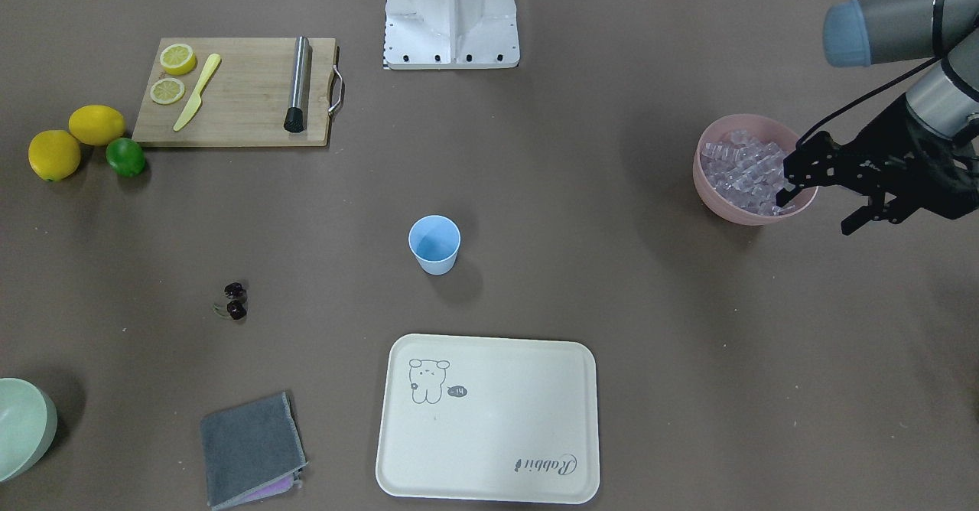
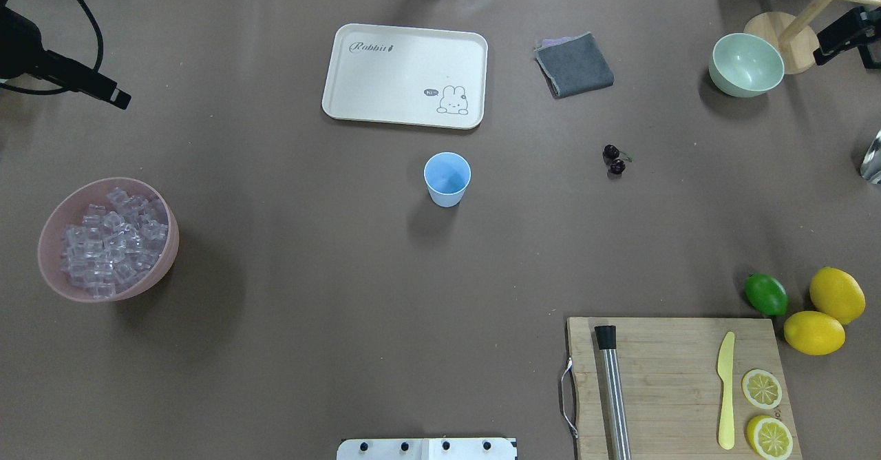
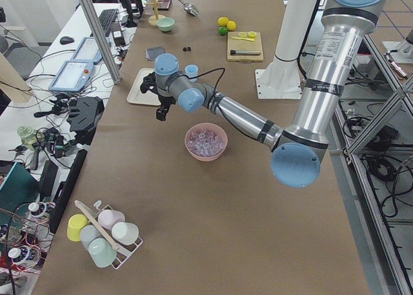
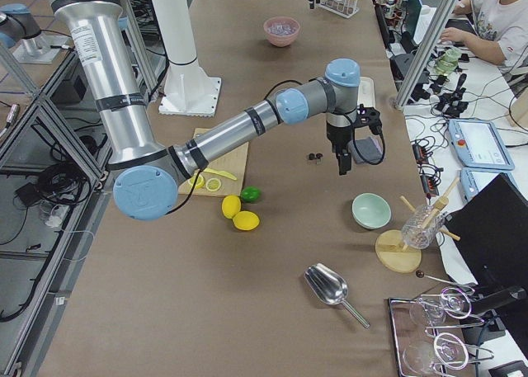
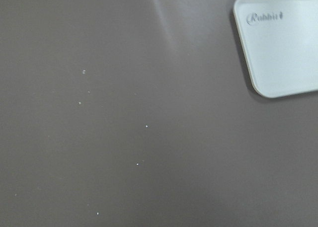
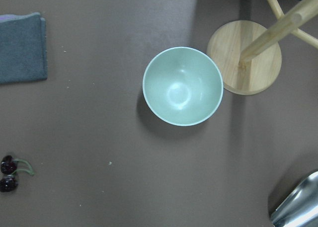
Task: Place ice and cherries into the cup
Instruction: 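Move the left gripper over the pink bowl of ice cubes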
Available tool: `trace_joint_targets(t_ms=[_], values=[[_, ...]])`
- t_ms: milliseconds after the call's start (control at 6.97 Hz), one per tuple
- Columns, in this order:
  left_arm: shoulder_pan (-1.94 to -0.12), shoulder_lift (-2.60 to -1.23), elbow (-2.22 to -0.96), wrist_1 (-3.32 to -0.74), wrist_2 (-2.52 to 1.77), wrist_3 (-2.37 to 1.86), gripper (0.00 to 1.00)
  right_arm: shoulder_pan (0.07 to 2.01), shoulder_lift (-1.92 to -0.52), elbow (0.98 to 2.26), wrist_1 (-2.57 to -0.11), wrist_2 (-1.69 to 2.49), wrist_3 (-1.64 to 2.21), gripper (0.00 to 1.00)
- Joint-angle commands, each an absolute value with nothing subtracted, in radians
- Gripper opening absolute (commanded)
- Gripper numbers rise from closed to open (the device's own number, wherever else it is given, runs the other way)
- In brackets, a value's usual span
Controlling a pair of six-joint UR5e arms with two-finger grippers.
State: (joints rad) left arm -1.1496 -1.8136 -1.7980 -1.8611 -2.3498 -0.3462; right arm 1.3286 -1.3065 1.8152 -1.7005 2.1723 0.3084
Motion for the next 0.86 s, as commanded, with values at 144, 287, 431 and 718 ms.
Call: trace_joint_targets(t_ms=[144, 287, 431, 718], values=[[-1.088, -1.661, -1.802, -2.114, -2.347, -0.255, 0.98, 1.351, -1.358, 1.81, -1.704, 2.174, 0.311, 1.0], [-1.075, -1.591, -1.807, -2.22, -2.347, -0.253, 0.97, 1.35, -1.35, 1.807, -1.703, 2.174, 0.311, 1.0], [-1.019, -1.556, -1.799, -2.27, -2.344, -0.189, 0.97, 1.351, -1.361, 1.818, -1.701, 2.174, 0.311, 1.0], [-0.977, -1.529, -1.793, -2.27, -2.301, -0.013, 0.97, 1.351, -1.364, 1.818, -1.7, 2.169, 0.311, 1.0]])
